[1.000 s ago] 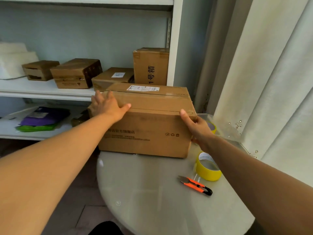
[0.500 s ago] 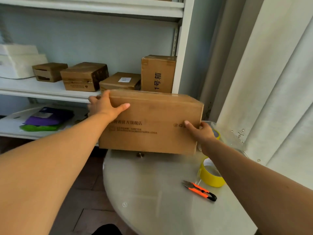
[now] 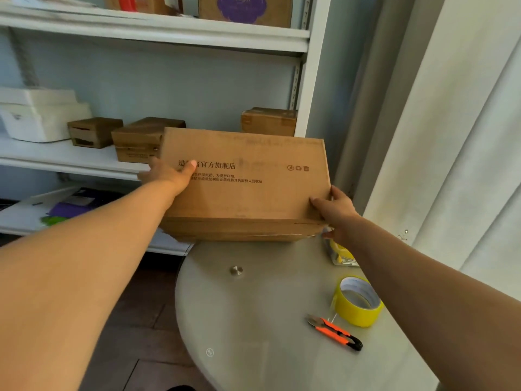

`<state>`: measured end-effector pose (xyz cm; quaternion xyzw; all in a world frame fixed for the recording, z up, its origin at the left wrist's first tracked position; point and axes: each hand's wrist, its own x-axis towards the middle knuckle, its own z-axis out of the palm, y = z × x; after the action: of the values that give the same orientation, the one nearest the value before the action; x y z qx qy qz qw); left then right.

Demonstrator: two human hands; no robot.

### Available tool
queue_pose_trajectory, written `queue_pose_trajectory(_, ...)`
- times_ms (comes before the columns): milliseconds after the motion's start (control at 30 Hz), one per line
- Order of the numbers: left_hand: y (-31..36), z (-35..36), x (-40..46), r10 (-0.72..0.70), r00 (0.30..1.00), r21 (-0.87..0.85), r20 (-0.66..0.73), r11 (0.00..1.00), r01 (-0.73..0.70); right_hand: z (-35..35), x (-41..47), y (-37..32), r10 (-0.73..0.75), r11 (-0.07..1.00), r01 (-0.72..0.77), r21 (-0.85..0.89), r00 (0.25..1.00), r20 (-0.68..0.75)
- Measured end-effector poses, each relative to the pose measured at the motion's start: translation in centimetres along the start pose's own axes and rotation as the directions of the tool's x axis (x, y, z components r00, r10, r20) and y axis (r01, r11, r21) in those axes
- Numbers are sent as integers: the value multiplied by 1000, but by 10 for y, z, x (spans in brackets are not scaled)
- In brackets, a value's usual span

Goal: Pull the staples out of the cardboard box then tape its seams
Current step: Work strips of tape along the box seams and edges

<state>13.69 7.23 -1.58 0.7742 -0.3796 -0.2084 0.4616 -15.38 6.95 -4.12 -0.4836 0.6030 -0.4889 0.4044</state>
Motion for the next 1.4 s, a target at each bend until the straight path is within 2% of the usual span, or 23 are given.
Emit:
queue_pose_trajectory(33,-5,2,-2,-28,999,-1,37,1000,28,1,-1,1,19,1000,-20,-19,1000,-20)
queue_pose_trajectory(100,-7,3,-3,0,998,41,68,999,-3,-1,1,1,21,997,-30,-72,992,-125)
queue_pose_trajectory(200,10,-3,-4,133,991,87,-29,988,-130,-9,4,-8,-26,996,5,-91,972,-235)
queue_pose_trajectory(267,27,-8,-8,176,979,27,-100,984,-174,-18,6,-17,-69,996,54,-64,963,-261)
queue_pose_trajectory(367,27,-7,-12,256,958,-59,-129,962,-265,-25,5,-16,-63,997,74,28,956,-285)
queue_pose_trajectory(467,11,3,-17,178,976,-293,-124,933,-207,-23,3,-2,-22,991,52,120,971,-236)
queue_pose_trajectory(533,-7,14,-23,117,990,-362,-82,922,-139,-19,-2,7,8,983,23,179,986,-169)
queue_pose_trajectory(667,-45,34,-36,95,995,-265,-6,960,-93,-12,-2,28,194,961,-175,214,979,-68)
queue_pose_trajectory(767,-54,40,-38,49,998,-128,-32,990,-53,-7,-3,38,239,961,-230,155,970,-40)
queue_pose_trajectory(833,-51,38,-36,41,996,-102,-79,994,-48,-5,-3,37,208,973,-201,117,976,-58)
queue_pose_trajectory(900,-41,32,-33,89,987,-100,-135,990,-103,-7,-2,28,141,987,-131,97,983,-113)
queue_pose_trajectory(1000,-11,19,-26,178,954,-183,-243,957,-225,-18,7,6,17,996,-1,90,983,-182)
queue_pose_trajectory(1067,2,15,-17,190,948,-195,-256,950,-243,-22,11,-4,-12,996,27,89,986,-169)
queue_pose_trajectory(1133,-2,15,-12,177,971,-103,-161,975,-195,-23,10,-3,-13,998,18,56,995,-95)
queue_pose_trajectory(1233,-20,25,-12,205,979,188,-17,962,-198,-22,7,5,-22,996,23,-85,1000,18)
queue_pose_trajectory(1333,-15,35,-19,218,974,535,53,817,-212,-21,12,7,-17,975,35,-222,996,84)
queue_pose_trajectory(1400,-9,48,-28,260,957,667,126,692,-276,-21,14,7,-4,965,27,-260,996,91)
